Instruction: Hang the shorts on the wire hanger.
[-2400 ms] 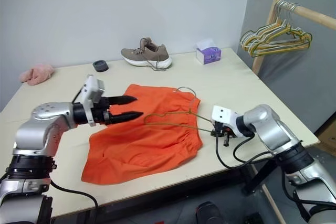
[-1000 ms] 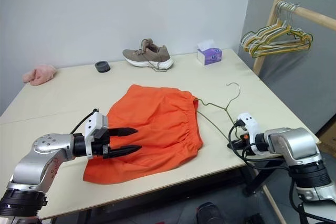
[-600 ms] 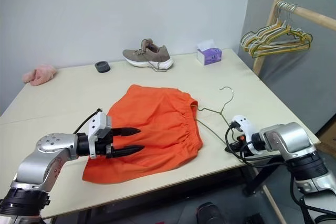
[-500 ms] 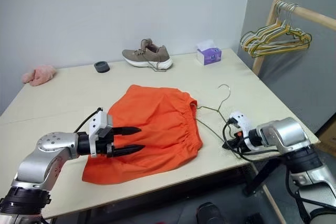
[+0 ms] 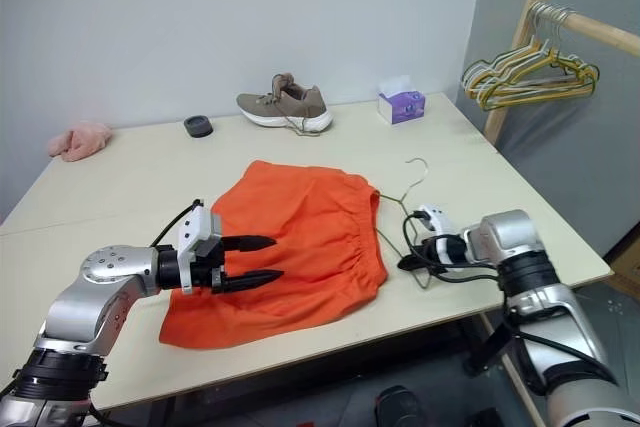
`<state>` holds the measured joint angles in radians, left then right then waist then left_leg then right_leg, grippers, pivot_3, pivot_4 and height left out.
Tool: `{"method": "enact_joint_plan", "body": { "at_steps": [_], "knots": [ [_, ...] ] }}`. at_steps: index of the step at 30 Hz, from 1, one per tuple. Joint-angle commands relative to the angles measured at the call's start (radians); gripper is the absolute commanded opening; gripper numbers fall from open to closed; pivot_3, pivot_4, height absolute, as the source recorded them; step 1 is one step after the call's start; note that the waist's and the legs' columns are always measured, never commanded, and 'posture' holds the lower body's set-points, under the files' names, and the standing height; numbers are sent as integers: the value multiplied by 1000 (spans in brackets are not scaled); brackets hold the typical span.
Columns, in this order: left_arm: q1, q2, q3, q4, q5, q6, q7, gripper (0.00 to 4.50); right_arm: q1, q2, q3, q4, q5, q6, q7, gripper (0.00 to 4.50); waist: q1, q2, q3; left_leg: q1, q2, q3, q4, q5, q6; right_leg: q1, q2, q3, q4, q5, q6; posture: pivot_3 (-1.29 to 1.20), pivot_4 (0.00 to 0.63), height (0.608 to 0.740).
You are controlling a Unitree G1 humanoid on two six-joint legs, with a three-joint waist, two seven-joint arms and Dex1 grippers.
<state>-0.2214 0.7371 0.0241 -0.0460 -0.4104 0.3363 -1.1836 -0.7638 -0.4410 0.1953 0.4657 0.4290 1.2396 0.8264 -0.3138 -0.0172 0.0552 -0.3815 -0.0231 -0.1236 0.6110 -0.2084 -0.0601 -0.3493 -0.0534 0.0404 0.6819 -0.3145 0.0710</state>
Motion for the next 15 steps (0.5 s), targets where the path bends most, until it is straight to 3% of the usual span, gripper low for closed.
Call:
{"method": "enact_joint_plan", "body": {
  "at_steps": [1,6,11,15],
  "knots": [
    [-23,-3,22,-2,1,-22,23,3454,-37,4,-56,-91,5,-72,-11,0,6,0,0,0,0,0,0,0,0,0,0,0,0,0,0,-266,0,740],
    [-93,-26,86,72,-14,-7,120,3454,15,-23,26,-303,-79,-255,-20,0,14,0,0,-1,0,-1,0,0,0,0,-1,0,-1,0,0,-268,0,740],
    [-239,-4,189,165,-88,62,164,4490,70,-66,167,-443,-259,-487,-59,0,12,0,0,-2,0,-4,0,0,0,0,-1,-3,-1,0,0,-270,0,740],
    [-296,36,213,211,-101,77,123,4490,90,-92,214,-461,-342,-597,-56,0,3,0,0,-1,-1,-3,0,0,0,-1,-1,-1,-1,0,0,-267,0,740]
  ]
}}
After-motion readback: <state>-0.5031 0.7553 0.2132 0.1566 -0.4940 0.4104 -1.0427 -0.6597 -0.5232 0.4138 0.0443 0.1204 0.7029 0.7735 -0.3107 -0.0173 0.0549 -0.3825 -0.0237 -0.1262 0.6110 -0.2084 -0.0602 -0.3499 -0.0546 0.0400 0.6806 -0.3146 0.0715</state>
